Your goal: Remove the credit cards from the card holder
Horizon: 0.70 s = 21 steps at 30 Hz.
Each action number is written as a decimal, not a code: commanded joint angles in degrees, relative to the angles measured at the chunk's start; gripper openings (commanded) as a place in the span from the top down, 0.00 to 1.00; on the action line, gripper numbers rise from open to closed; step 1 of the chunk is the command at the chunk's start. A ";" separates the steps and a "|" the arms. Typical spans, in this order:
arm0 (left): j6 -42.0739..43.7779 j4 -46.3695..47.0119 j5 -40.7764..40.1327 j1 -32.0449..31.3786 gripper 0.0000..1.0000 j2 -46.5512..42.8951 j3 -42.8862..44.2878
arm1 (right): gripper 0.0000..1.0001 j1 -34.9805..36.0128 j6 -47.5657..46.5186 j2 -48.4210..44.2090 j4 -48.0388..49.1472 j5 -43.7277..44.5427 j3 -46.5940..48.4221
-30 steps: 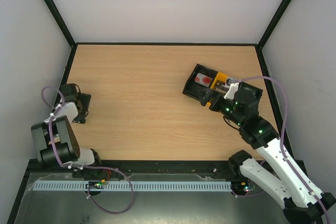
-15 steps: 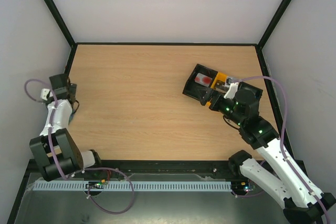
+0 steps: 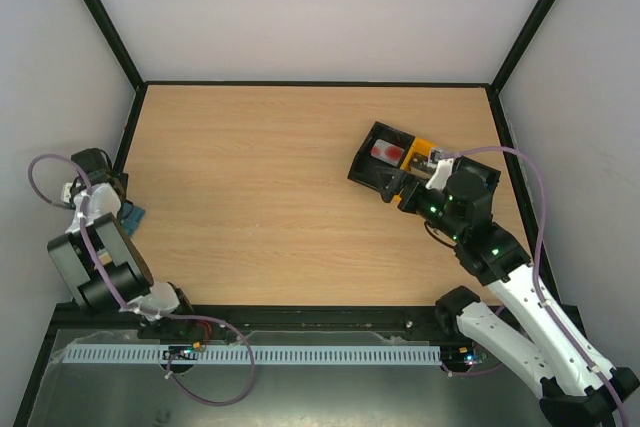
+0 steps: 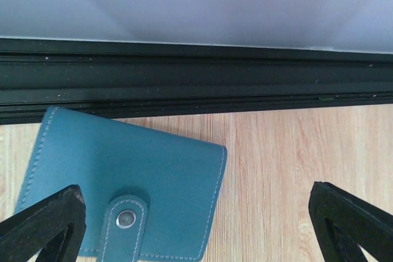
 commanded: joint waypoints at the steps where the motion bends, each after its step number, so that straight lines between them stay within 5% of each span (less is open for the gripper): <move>1: 1.01 -0.87 0.41 0.49 0.00 4.22 3.60 | 0.02 -0.20 0.53 -0.34 0.28 -0.46 -1.17; 21: -3.56 -2.07 5.02 -7.26 0.00 11.67 2.97 | 0.02 -0.20 -0.23 1.12 1.03 -1.97 -2.10</move>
